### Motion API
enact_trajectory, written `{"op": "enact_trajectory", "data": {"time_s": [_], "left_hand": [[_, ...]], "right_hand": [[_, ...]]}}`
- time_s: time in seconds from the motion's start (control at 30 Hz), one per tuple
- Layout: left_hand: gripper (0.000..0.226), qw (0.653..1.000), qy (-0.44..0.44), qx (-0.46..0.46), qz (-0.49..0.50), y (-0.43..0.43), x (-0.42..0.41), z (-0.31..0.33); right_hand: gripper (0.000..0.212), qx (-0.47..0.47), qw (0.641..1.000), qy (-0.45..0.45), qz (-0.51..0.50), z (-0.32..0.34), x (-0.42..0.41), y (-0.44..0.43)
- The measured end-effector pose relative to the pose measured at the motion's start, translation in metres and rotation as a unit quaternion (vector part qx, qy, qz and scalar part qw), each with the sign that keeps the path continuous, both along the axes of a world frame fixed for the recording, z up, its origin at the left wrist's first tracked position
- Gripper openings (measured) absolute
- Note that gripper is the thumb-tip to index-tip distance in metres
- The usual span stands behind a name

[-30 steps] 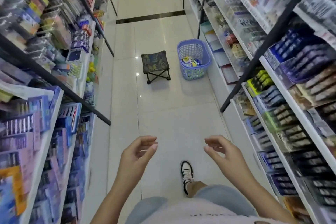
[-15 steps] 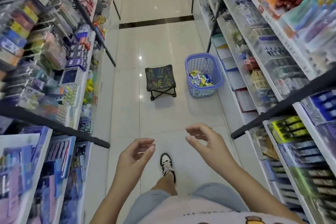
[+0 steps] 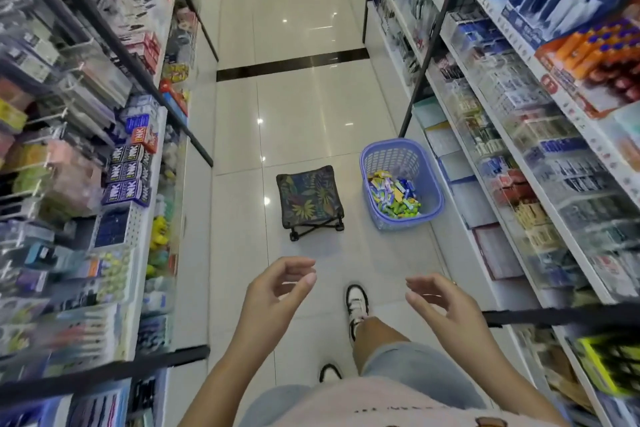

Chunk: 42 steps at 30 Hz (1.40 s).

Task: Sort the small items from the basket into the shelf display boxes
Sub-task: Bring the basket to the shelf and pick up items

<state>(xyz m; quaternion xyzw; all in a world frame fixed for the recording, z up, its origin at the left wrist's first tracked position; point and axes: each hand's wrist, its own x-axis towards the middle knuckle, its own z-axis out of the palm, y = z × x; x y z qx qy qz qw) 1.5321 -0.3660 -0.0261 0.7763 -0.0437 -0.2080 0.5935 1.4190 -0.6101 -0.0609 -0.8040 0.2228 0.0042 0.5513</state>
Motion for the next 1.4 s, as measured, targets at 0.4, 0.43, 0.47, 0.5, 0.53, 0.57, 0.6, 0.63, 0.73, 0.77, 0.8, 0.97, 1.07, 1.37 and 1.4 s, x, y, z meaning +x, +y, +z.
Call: {"op": "enact_trajectory", "data": {"time_s": [0.4,0.43,0.47,0.5,0.53,0.57,0.6,0.63,0.73,0.77,0.8,0.97,1.07,1.37,1.4], "left_hand": [[0.011,0.997,0.018,0.024,0.071,-0.040,0.178,-0.008],[0.013,0.998,0.019,0.022,0.064,-0.044,0.194,-0.008],[0.016,0.998,0.019,0.022,0.054,-0.047,0.210,-0.009],[0.018,0.999,0.020,0.022,0.042,-0.051,0.227,-0.009],[0.020,0.999,0.019,0.023,0.027,-0.054,0.246,-0.010],[0.020,1.000,0.016,0.024,0.011,-0.057,0.265,-0.011],[0.020,1.000,0.010,0.024,-0.008,-0.061,0.284,-0.012],[0.019,0.999,0.005,0.024,-0.029,-0.064,0.304,-0.013],[0.017,0.996,-0.001,0.017,-0.083,-0.074,0.360,-0.016],[0.016,0.995,0.001,0.016,-0.098,-0.077,0.375,-0.017],[0.015,0.993,0.003,0.016,-0.114,-0.081,0.389,-0.018],[0.011,0.979,0.027,0.040,-0.196,-0.111,0.445,-0.024],[0.010,0.968,0.039,0.050,-0.241,-0.146,0.468,-0.027],[0.008,0.939,0.025,0.076,-0.335,-0.306,0.499,-0.057],[0.008,0.932,0.025,0.081,-0.354,-0.324,0.500,-0.065]], "right_hand": [[0.016,0.020,0.996,-0.056,0.071,0.016,0.261,-0.032],[0.016,0.020,0.996,-0.053,0.065,0.015,0.273,-0.035],[0.016,0.020,0.997,-0.048,0.058,0.013,0.284,-0.038],[0.016,0.020,0.998,-0.043,0.047,0.011,0.294,-0.040],[0.017,0.020,0.999,-0.039,0.030,0.007,0.303,-0.041],[0.018,0.018,0.999,-0.037,0.010,0.003,0.311,-0.042],[0.018,0.017,0.999,-0.034,-0.011,-0.001,0.319,-0.043],[0.018,0.016,0.999,-0.030,-0.031,-0.005,0.325,-0.043],[0.018,0.018,0.996,-0.018,-0.088,-0.015,0.340,-0.039],[0.018,0.019,0.994,-0.015,-0.108,-0.018,0.344,-0.036],[0.019,0.020,0.991,-0.012,-0.130,-0.020,0.347,-0.034],[0.019,0.051,0.975,0.013,-0.218,-0.026,0.368,-0.036],[0.017,0.045,0.966,0.011,-0.255,-0.031,0.387,-0.059],[0.012,0.080,0.926,0.027,-0.368,-0.083,0.402,-0.191],[0.012,0.075,0.923,0.038,-0.376,-0.090,0.400,-0.203]]}}
